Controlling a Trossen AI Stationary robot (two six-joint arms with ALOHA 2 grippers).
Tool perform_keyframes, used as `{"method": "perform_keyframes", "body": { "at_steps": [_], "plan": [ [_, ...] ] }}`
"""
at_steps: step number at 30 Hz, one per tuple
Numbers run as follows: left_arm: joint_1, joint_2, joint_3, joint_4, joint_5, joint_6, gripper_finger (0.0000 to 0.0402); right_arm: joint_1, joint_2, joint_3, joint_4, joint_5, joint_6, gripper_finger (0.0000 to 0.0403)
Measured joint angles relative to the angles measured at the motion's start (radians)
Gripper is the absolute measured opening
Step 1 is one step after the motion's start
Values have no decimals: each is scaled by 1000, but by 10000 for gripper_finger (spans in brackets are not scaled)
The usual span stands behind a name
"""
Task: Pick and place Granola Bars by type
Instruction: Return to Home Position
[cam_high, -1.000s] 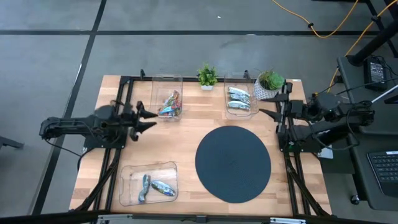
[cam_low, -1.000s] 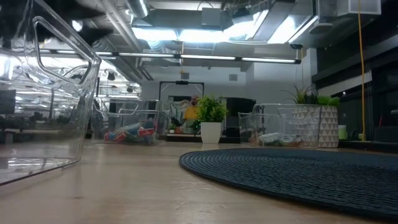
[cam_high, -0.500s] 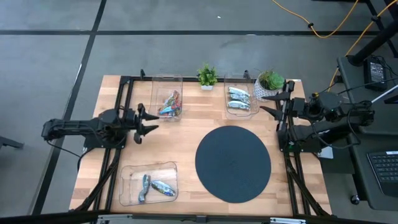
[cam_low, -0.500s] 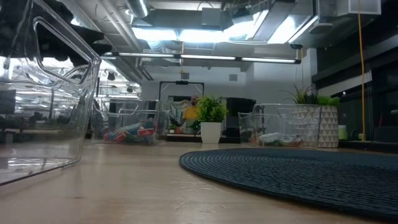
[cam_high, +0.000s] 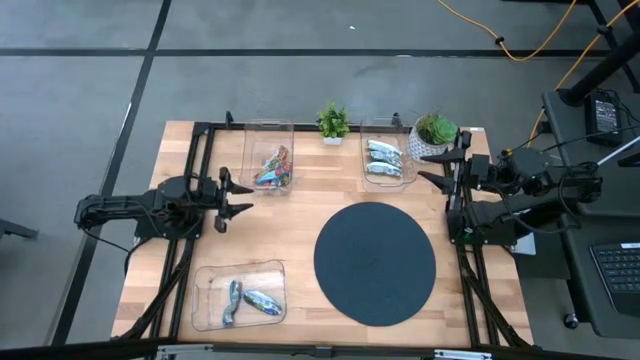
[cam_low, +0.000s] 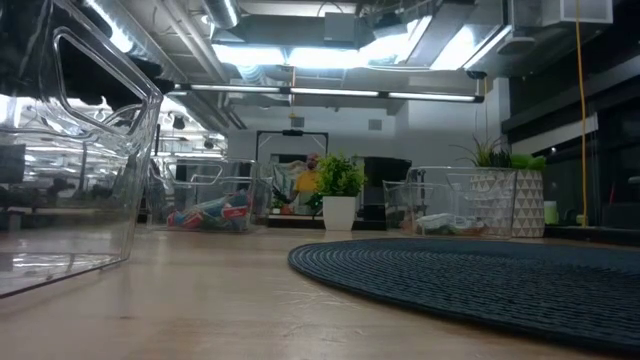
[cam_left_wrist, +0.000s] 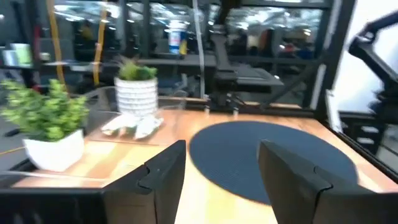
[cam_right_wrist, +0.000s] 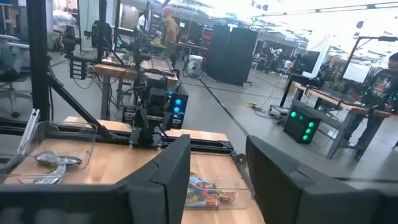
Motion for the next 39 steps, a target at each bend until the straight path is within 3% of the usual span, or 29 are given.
{"method": "perform_keyframes", "body": {
  "at_steps": [3, 10, 13, 18, 23, 29, 31, 39],
  "plan": [
    [0, 0, 0, -21, -48, -25, 190, 0, -6, 0, -7, -10, 7, 158],
    [0, 3, 0, -20, -41, -100, 191, 0, -83, -73, -9, -72, 62, 147],
    [0, 3, 0, -20, -37, -114, 189, 0, -135, -150, 36, -130, 92, 111],
    [0, 3, 0, -20, -37, -107, 191, 0, -215, -300, 148, -259, 101, 13],
    [0, 4, 0, -19, -37, -106, 190, 0, -306, -461, 262, -386, 122, 6],
    [0, 4, 0, -19, -37, -106, 190, 0, -545, -596, 264, -407, 98, 4],
    [0, 4, 0, -19, -34, -105, 189, -1, -546, -612, 273, -407, 79, 4],
    [0, 13, 0, -18, -37, -105, 190, -4, -549, -718, 376, -589, 73, 3]
  ]
}}
